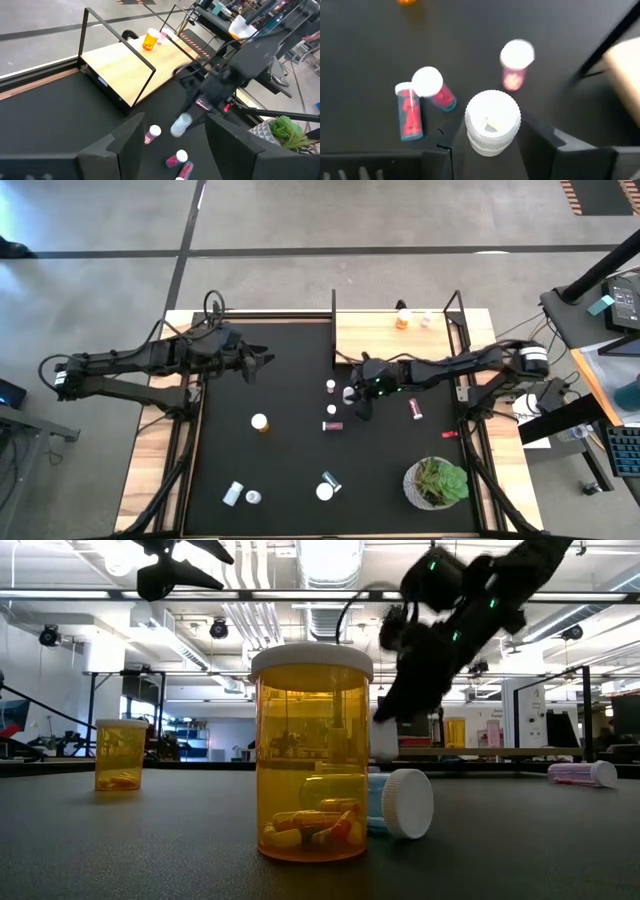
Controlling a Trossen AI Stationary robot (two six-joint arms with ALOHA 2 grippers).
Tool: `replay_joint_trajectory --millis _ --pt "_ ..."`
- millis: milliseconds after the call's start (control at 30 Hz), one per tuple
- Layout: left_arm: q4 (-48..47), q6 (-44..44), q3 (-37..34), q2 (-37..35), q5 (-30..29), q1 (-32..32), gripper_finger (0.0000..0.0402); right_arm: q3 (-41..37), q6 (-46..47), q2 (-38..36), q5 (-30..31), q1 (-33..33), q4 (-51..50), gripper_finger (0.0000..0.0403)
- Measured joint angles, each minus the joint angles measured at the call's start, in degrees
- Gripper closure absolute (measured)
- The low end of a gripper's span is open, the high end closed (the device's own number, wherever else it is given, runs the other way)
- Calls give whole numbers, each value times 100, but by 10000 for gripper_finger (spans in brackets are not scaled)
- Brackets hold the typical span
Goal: Pick and place medicine bottles onto shelf by color
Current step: Put the top white pill bottle on the shelf
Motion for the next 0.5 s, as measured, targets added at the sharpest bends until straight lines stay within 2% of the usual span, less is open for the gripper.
replay_joint_trajectory --millis 133,233,333,500 --pt "62 -10 2 17 -61 7 212 15 -133 -623 534 -288 -122 260" --pt "125 12 2 19 -187 9 212 19 333 -831 1274 -665 -109 261" --pt "155 36 11 19 -337 11 212 20 1209 -778 1804 -1088 -110 261" --pt "149 272 11 -20 -452 11 212 215 1733 -383 1946 -1641 -100 260"
